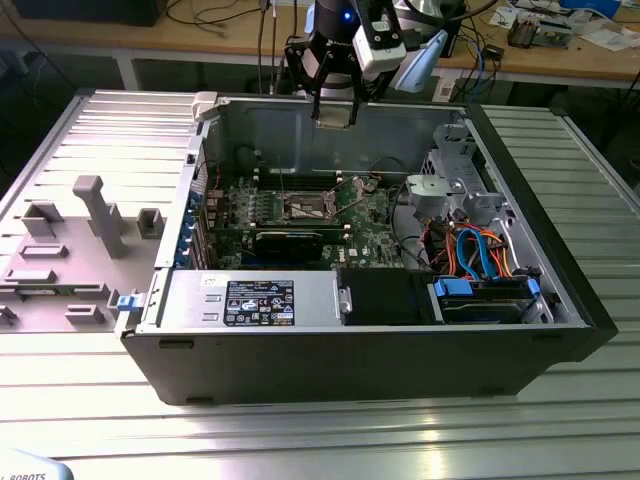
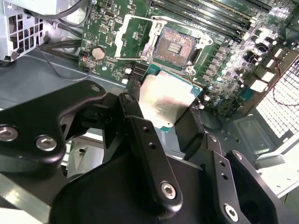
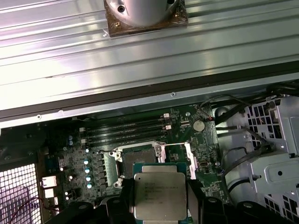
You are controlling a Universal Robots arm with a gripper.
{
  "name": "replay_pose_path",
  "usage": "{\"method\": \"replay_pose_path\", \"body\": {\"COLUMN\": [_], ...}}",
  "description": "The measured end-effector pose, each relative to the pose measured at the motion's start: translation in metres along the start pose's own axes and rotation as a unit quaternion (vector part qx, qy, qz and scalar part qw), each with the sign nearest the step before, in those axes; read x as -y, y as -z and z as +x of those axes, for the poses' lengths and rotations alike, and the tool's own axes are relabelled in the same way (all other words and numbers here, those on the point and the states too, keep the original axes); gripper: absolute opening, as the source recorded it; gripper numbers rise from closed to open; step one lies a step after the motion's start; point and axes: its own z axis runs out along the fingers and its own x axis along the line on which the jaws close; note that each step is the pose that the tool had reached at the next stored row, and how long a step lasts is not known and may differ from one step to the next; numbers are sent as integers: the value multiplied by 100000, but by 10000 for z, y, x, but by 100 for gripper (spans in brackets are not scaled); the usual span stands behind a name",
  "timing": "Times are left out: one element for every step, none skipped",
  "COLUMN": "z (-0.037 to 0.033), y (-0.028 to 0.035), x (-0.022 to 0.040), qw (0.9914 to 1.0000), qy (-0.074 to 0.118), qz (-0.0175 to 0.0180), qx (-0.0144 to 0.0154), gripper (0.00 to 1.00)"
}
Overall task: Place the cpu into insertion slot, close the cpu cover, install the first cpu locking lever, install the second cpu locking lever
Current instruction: 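Place the cpu into insertion slot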
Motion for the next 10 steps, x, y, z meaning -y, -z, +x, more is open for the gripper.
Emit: {"method": "replay_pose_path", "body": {"z": [0,0,0,0,0,0,0,0,0,0], "y": [0,0,0,0,0,0,0,0,0,0], "x": [0,0,0,0,0,0,0,0,0,0], "qw": [100000,100000,100000,100000,100000,100000,100000,100000,100000,100000], "qy": [-14,-28,-45,-71,-83,-90,-109,-139,-192,-261], "qz": [-1,1,2,0,-3,-2,0,-2,-4,-5], "qx": [3,3,5,5,7,7,11,12,19,22], "gripper": [54,54,54,54,54,54,54,54,54,54]}}
